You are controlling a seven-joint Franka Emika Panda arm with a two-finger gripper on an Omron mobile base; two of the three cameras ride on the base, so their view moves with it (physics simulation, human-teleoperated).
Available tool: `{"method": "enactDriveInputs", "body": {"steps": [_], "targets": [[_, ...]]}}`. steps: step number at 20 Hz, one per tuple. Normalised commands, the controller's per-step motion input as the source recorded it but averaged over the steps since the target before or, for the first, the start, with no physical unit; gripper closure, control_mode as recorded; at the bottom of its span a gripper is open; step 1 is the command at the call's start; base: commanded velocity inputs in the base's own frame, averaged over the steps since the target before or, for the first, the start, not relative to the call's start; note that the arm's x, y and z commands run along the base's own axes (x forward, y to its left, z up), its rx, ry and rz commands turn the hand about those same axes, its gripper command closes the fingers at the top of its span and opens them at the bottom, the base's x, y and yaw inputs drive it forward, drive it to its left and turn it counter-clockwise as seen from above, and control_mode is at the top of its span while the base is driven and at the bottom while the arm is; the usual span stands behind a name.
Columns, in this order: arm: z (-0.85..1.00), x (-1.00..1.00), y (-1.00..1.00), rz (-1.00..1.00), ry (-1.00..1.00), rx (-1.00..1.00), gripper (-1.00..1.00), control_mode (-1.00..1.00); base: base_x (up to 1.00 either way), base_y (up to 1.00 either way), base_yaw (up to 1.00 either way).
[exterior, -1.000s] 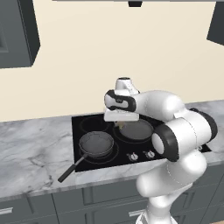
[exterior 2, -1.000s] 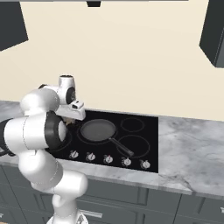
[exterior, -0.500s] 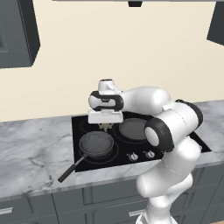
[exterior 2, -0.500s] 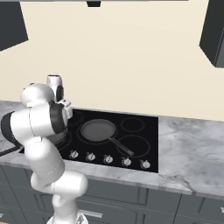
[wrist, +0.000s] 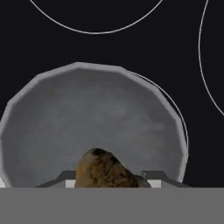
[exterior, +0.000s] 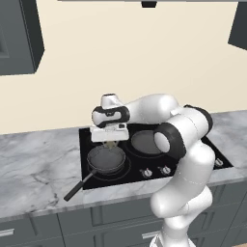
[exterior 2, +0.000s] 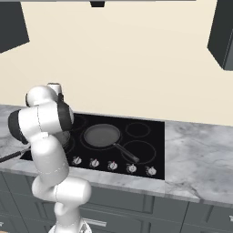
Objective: Place both pans onto different burners. Then place the garlic and the chicken drumstick on different pans.
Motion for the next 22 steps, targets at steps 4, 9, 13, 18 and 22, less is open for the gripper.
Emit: {"method": "enactDriveInputs", "body": {"steps": [4,9,13,18,22], "targets": [[-0.32,0.04,0.18,0.02,0.03,0.0,1.0,-1.0,0.0,0.0,0.0],[-0.23,0.03,0.01,0.0,0.01,0.0,1.0,-1.0,0.0,0.0,0.0],[-0.25,0.0,0.0,0.0,0.05,0.0,1.0,-1.0,0.0,0.0,0.0],[-0.23,0.0,0.03,0.0,0.08,0.0,1.0,-1.0,0.0,0.0,0.0],[-0.2,0.0,0.04,0.01,0.09,0.0,1.0,-1.0,0.0,0.0,0.0]]}}
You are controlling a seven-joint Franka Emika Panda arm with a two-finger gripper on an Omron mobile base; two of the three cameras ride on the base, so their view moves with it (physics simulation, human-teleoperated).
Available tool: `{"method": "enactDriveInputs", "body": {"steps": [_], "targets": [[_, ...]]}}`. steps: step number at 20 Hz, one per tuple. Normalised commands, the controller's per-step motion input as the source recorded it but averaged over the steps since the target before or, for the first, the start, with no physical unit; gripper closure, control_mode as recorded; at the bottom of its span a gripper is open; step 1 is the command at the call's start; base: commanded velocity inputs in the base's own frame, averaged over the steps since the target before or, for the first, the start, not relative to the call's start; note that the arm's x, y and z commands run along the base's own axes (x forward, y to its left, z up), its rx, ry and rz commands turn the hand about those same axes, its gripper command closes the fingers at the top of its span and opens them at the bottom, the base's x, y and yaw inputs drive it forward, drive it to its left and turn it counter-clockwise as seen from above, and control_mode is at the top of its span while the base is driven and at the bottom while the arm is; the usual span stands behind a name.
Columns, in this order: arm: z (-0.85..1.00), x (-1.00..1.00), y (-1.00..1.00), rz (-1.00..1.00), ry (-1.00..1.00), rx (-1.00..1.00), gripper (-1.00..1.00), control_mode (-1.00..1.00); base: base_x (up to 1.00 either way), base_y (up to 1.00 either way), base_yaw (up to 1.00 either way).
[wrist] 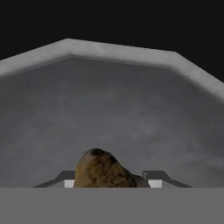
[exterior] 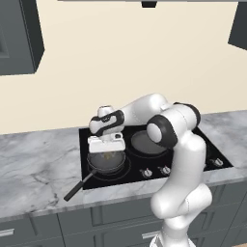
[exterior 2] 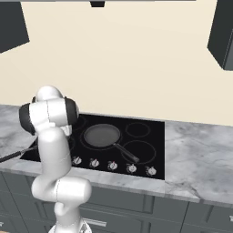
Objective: Place both pans onto different burners. Then place the garlic and the chicken drumstick on different pans.
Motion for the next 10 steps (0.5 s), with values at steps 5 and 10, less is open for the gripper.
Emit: {"method": "enactDriveInputs", "body": {"steps": [5,10], "targets": [[-0.13,0.0,0.04,0.01,0.07,0.0,1.0,-1.0,0.0,0.0,0.0],[-0.04,0.0,0.07,0.0,0.05,0.0,-1.0,-1.0,0.0,0.0,0.0]]}}
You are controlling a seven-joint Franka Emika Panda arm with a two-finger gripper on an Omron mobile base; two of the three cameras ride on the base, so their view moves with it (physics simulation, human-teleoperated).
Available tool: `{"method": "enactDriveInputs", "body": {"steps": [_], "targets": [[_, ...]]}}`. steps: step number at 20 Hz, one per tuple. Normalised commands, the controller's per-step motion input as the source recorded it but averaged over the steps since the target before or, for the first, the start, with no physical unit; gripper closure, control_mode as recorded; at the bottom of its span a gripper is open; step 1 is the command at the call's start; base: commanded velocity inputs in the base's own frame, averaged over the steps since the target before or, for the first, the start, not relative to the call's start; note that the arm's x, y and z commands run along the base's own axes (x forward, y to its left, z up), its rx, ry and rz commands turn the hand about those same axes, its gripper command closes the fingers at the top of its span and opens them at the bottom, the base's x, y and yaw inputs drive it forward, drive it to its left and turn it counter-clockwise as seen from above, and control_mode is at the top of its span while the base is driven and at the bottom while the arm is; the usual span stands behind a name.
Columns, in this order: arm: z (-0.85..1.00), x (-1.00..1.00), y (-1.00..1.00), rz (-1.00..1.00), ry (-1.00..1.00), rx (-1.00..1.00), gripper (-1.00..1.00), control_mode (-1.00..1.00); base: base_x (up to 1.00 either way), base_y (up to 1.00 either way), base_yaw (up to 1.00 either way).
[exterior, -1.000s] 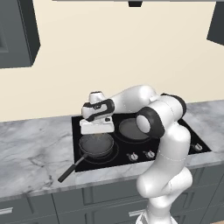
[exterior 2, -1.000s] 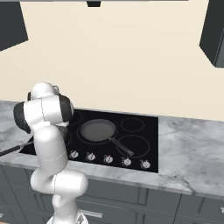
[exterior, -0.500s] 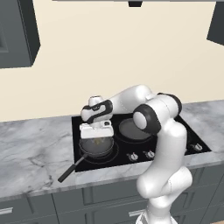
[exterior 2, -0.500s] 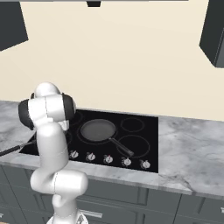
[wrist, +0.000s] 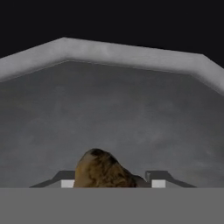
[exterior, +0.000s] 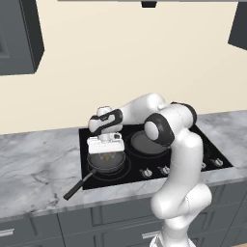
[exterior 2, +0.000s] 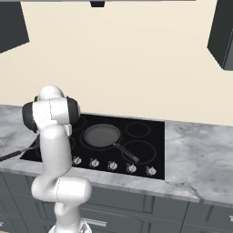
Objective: Place both pans onto different burners. Then place the garlic and the chicken drumstick on different pans.
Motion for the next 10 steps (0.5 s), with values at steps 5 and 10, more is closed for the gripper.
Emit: {"method": "enactDriveInputs", "body": {"steps": [5,10], "targets": [[0.07,0.0,0.0,0.0,-0.01,0.0,-1.0,-1.0,0.0,0.0,0.0],[0.53,-0.23,-0.01,0.0,-0.11,0.0,-1.0,-1.0,0.0,0.0,0.0]]}}
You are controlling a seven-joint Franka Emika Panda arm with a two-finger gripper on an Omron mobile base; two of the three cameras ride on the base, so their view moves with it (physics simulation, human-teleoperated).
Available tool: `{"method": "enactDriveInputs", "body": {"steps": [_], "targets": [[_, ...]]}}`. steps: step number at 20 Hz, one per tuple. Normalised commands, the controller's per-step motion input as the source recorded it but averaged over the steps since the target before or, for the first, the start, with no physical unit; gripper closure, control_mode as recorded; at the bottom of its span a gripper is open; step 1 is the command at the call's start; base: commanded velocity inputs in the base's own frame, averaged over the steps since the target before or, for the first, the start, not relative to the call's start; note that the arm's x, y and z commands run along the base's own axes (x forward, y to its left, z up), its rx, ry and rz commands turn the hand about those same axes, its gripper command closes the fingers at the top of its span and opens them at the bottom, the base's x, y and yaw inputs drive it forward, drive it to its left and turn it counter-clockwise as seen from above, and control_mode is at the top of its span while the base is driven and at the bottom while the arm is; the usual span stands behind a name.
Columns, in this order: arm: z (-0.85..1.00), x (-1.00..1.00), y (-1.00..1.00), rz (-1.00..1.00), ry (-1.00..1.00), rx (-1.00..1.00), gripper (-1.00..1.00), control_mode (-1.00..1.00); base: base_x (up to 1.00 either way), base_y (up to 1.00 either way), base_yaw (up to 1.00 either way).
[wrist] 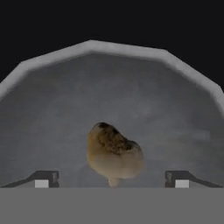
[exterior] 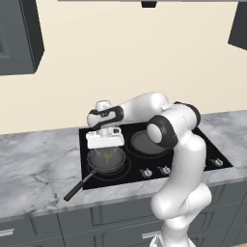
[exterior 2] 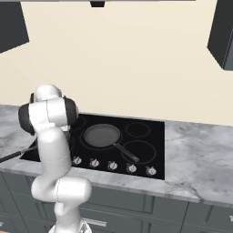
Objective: Place both pans onto different burners. Then place the garlic and the chicken drumstick on different pans.
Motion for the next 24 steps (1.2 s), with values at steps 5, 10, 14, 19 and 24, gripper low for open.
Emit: {"method": "enactDriveInputs", "body": {"steps": [5,10,14,19,24], "targets": [[0.51,-0.38,-0.3,0.0,-0.06,0.0,-1.0,-1.0,0.0,0.0,0.0],[0.33,-0.29,-0.69,0.0,-0.04,0.01,-1.0,-1.0,0.0,0.0,0.0],[0.15,-0.16,-0.75,0.01,-0.02,0.0,-1.0,-1.0,0.0,0.0,0.0],[0.14,-0.07,-0.76,0.0,0.0,0.0,-1.0,-1.0,0.0,0.0,0.0],[0.15,-0.09,-0.74,0.02,0.0,0.0,-1.0,-1.0,0.0,0.0,0.0]]}}
